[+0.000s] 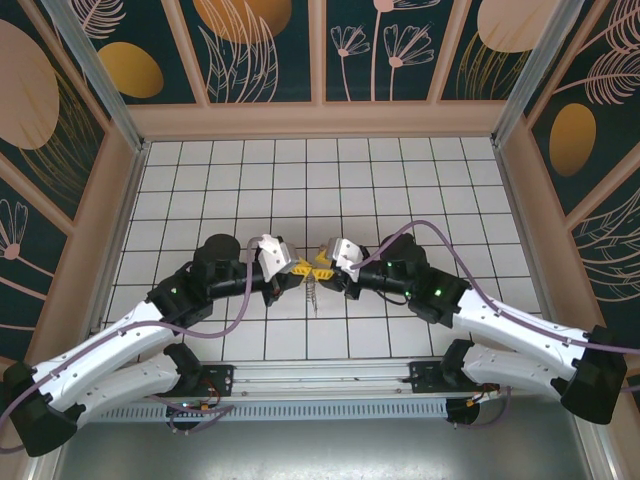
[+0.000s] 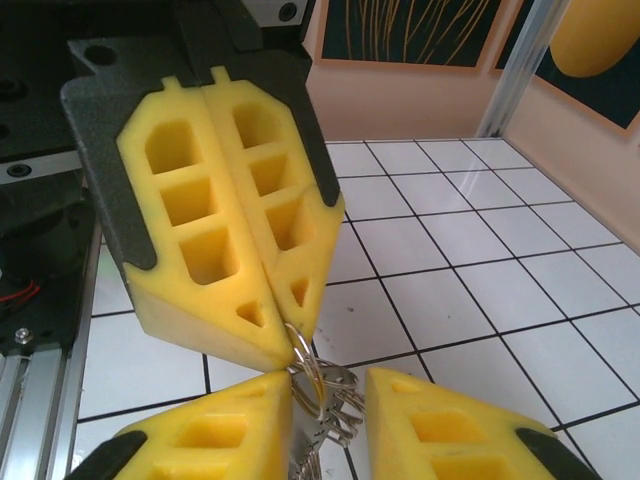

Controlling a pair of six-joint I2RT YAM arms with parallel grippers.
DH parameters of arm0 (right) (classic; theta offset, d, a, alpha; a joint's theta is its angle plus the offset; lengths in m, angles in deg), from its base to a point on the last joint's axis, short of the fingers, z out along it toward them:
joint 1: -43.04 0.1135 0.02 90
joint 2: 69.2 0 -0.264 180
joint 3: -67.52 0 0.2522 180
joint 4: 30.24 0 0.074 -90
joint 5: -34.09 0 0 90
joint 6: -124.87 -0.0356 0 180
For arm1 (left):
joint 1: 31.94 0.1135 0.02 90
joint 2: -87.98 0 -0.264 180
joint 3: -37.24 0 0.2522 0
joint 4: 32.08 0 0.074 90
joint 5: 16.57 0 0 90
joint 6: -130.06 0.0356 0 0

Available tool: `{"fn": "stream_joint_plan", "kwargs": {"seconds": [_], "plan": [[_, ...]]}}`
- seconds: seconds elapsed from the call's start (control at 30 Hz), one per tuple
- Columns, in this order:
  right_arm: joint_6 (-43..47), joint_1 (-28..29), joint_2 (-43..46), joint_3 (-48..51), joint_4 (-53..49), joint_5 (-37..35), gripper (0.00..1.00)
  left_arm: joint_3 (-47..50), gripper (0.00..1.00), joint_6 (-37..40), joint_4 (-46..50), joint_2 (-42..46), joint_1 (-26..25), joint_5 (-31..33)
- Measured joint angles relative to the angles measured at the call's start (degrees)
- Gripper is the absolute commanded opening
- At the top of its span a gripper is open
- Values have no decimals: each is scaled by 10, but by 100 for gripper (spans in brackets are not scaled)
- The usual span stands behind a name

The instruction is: Put the keys on the keyring

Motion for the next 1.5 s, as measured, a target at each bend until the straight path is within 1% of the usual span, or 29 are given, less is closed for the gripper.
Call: {"fn": "stream_joint_plan", "kwargs": {"seconds": [0.07, 0.17, 0.43, 0.57, 0.63, 0.93, 1.27, 1.5], "plan": [[3, 1, -2, 0, 0, 0, 9, -2, 0, 0, 0, -4, 0, 4], [2, 1, -3, 0, -2, 0, 0, -3, 0, 4, 3, -8, 1, 13], [2, 1, -5, 0, 0, -8, 0, -5, 0, 8, 4, -11, 1, 18], [2, 1, -1, 1, 10, 0, 0, 1, 14, 2, -11, -2, 1, 14], [2, 1, 7, 6, 23, 13, 0, 10, 16, -6, -29, 10, 1, 5], [-17, -12, 24, 31, 82, 87, 0, 34, 16, -29, -79, 37, 0, -34], [-94, -59, 39, 70, 184, 192, 0, 46, 17, -43, -112, 60, -1, -63], [-120, -63, 40, 71, 210, 226, 0, 48, 17, -48, -126, 65, -1, -76]]}}
